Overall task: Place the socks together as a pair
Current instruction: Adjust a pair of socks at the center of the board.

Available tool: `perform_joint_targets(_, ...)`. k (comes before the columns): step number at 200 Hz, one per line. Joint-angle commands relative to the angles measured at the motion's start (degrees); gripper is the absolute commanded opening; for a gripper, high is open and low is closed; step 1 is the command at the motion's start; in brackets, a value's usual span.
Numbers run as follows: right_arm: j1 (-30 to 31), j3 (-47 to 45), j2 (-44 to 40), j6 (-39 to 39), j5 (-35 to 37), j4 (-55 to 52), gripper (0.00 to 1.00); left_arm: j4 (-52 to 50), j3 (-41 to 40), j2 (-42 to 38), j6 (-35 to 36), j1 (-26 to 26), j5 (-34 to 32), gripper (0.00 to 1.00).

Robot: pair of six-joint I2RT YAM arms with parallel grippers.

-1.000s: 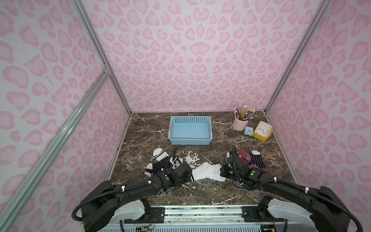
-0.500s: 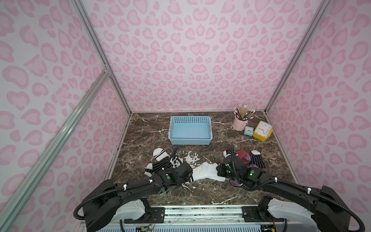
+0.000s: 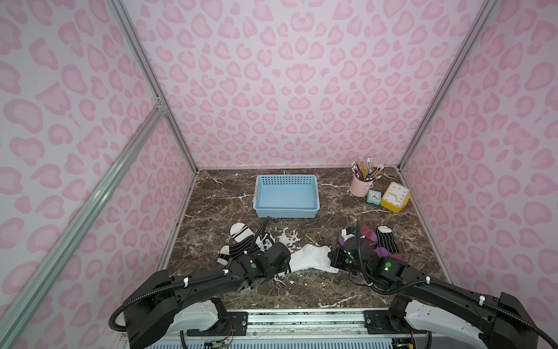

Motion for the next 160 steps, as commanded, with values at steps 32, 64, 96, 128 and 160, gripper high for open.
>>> perform_joint_targets(32,0.9,0.6,0.7,2.4,1.3,-0.9,0.00,-2.1,1.4,-1.8,0.0,0.1,-2.0,0.19)
perform_joint_targets(64,0.9,1.7,3.5,1.4,0.2,2.7,0.00,1.3,0.3,-1.8,0.0,0.0,0.2,0.19)
perform_joint_targets(96,1.4,5.6,10.7,-0.6,-0.9,6.8,0.03,5.9,-0.5,-0.7,0.4,0.0,3.2,0.16)
perform_joint_targets(128,1.3,9.0,17.1,-2.5,-1.2,6.5,0.18,7.0,0.2,1.6,1.0,0.0,4.1,0.15)
perform_joint_targets(160,0.4,8.7,16.6,-3.5,1.0,3.4,0.37,7.8,0.6,3.6,1.5,0.0,4.7,0.15)
